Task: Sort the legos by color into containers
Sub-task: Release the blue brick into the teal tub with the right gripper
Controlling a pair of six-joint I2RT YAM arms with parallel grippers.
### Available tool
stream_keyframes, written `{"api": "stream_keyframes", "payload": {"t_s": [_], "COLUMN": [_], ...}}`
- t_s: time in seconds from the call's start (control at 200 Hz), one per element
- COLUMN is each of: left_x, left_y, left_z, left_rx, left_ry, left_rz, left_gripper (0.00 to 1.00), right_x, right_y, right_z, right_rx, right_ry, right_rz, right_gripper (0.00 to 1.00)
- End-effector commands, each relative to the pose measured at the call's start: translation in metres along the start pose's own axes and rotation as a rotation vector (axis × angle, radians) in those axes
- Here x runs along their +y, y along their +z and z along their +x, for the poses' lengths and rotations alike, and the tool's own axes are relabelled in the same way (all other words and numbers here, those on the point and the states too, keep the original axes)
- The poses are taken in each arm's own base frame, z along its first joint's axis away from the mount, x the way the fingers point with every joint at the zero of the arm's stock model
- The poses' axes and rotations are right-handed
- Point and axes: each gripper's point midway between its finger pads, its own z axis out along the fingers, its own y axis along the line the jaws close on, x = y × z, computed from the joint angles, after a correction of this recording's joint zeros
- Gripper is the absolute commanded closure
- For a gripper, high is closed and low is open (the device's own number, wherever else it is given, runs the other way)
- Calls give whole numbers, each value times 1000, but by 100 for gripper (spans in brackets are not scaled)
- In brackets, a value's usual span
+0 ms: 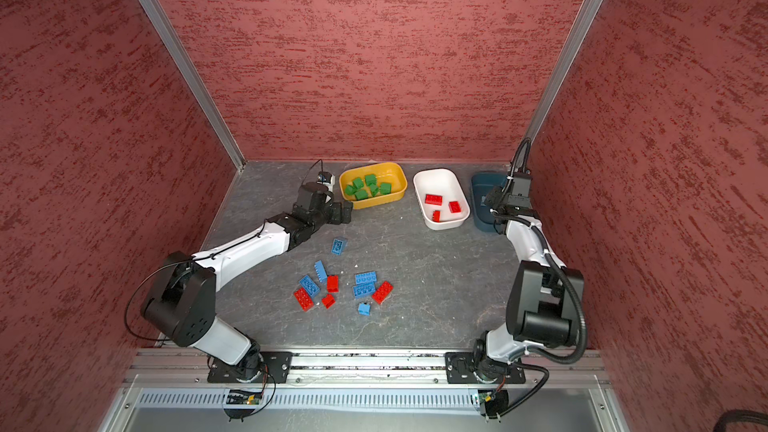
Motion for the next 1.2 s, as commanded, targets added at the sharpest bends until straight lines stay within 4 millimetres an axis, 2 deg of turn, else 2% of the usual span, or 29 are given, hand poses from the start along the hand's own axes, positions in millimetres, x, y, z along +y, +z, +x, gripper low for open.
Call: {"api": "stream_keyframes", "payload": {"t_s": [0.0,0.075,0.15,0.281,0.346,0.366,0.381,0.516,0.681,0.761,1.042,1.192], "left_x": [3,6,10,8,3,1,0,-9,-13,-8,-3,-1], "left_y": [-7,-7,-7,-4,-1,0,1,10,22,29,42,46], "left_z": [36,54,70,89,96,97,98,111,122,128,126,125], "left_rx": [157,223,282,352,382,392,398,457,454,471,489,476], "left_ry": [-1,1,3,5,4,6,6,42,97,90,98,102], "left_rz": [-13,-24,-43,-28,2,12,17,24,-8,-34,-73,-80], "left_gripper": [1,0,1,1,0,1,0,0,6,11,37,44], "right_x": [-19,-20,-21,-16,-12,-10,-9,-2,4,8,11,17], "right_y": [12,25,34,37,35,34,32,22,8,3,-13,-22], "right_z": [-12,-9,-6,-2,-1,-1,-1,1,2,2,-1,-3], "right_rx": [-6,41,89,118,120,120,120,115,104,100,75,73], "right_ry": [-50,-43,-21,10,21,24,25,39,47,51,68,65], "right_rz": [112,129,144,123,98,91,85,52,11,-10,-34,-64], "right_gripper": [87,76,58,39,17,4,2,1,1,1,1,1]}}
